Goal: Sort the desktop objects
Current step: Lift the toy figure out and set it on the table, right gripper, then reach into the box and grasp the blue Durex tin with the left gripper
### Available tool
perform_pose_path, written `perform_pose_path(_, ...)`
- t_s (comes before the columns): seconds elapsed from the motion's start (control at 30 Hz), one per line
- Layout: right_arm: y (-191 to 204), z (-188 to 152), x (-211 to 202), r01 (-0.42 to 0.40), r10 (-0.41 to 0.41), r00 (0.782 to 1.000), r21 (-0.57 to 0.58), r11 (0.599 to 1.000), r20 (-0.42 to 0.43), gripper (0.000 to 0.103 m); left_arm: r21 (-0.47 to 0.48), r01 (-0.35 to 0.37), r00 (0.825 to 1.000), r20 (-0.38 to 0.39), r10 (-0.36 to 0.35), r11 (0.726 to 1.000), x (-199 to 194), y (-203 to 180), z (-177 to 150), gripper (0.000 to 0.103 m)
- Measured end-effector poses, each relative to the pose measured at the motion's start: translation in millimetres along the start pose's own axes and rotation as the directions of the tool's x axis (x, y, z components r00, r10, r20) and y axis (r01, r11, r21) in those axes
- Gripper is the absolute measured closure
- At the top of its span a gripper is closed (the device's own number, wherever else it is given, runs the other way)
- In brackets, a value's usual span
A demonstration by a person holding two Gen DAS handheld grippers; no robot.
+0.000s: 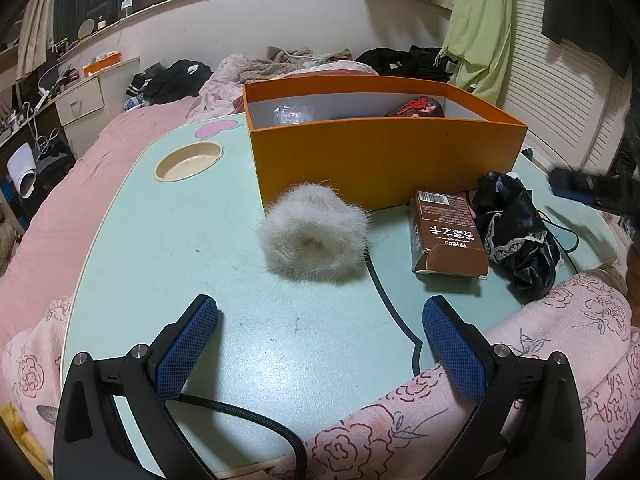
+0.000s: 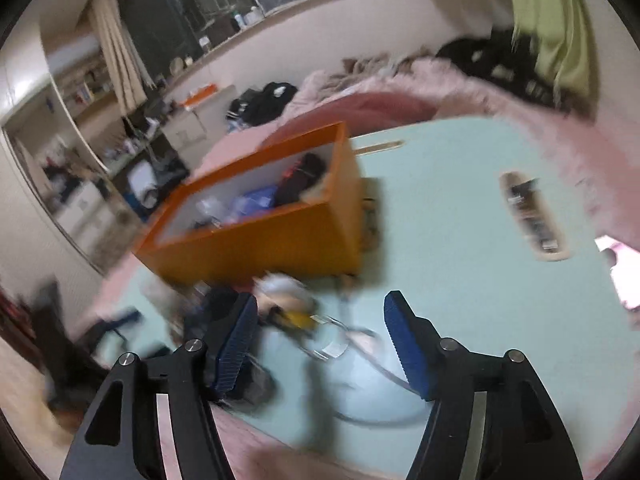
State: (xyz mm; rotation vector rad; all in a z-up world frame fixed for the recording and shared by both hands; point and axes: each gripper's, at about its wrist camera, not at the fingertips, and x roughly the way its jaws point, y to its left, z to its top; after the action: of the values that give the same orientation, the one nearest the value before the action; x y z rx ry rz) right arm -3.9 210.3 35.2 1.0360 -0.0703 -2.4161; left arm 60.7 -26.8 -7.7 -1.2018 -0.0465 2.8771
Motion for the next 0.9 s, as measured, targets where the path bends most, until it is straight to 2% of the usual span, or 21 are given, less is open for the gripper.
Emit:
perform_pose_path(0.07,4.9,-17.4,5.0,0.066,-0.070,0.997,-0.100,0.993,-0.031,0.036,0.000,0.000,1.000,0.000,0.000,1.000,-0.3,0.0,0.0,0.001)
perform_pose_path(0.1,11.5,-25.0,4.7,0.110,-0.109,0.994,-0.171,0.979,0.013,0.031,0.000,0.000,1.000,0.000,0.000,1.000,0.1,0.0,0.2,0.001)
perform_pose_path(0.13,16.6,-31.0,8.7,0.157,-0.156,0.987,-0.223,0.962,0.022,0.018,0.002,-0.001,1.000,0.000,0.001,1.000,0.2,-0.5,0.2,0.001)
perform_pose_path(0.17,20.5,-33.2,8.7,0.179,-0.173,0.984,-0.241,0.954,0.046,0.016,0.003,-0.001,1.000,-0.001,0.001,1.000,-0.1,-0.8,0.3,0.001)
perform_pose_path(0.2,17.7,-31.0,10.1,0.168,-0.165,0.986,-0.224,0.960,0.028,0.014,0.004,-0.001,1.000,-0.001,0.001,1.000,0.0,0.1,0.3,0.001)
perform_pose_path(0.23,14.7,-29.4,11.6,0.175,-0.175,0.984,-0.211,0.962,0.020,0.007,0.003,0.001,1.000,-0.001,-0.001,1.000,-0.6,0.9,0.1,0.001)
perform_pose_path(0.3,12.2,-28.1,13.1,0.187,-0.189,0.982,-0.201,0.961,0.010,0.001,0.006,0.000,1.000,0.000,0.000,1.000,-0.8,0.0,0.0,0.001)
perform_pose_path(0.63,16.7,-26.7,8.7,0.174,-0.182,0.983,-0.202,0.964,-0.019,0.000,0.015,0.006,1.000,-0.012,-0.006,1.000,-4.7,2.1,0.6,0.001)
perform_pose_path(0.77,25.5,-27.5,10.7,0.172,-0.182,0.983,-0.207,0.963,-0.032,0.000,0.017,0.015,0.998,-0.060,-0.014,1.000,-4.9,3.2,5.7,0.001)
perform_pose_path(0.83,26.3,-29.1,10.0,0.172,-0.181,0.983,-0.202,0.964,-0.030,0.000,-0.002,0.041,0.994,-0.096,-0.041,0.999,-7.9,6.3,10.7,0.001)
perform_pose_path(0.9,27.2,-31.2,10.0,0.170,-0.178,0.984,-0.203,0.964,-0.022,0.000,-0.076,0.100,0.993,-0.049,-0.104,0.992,-24.3,11.4,25.7,0.001)
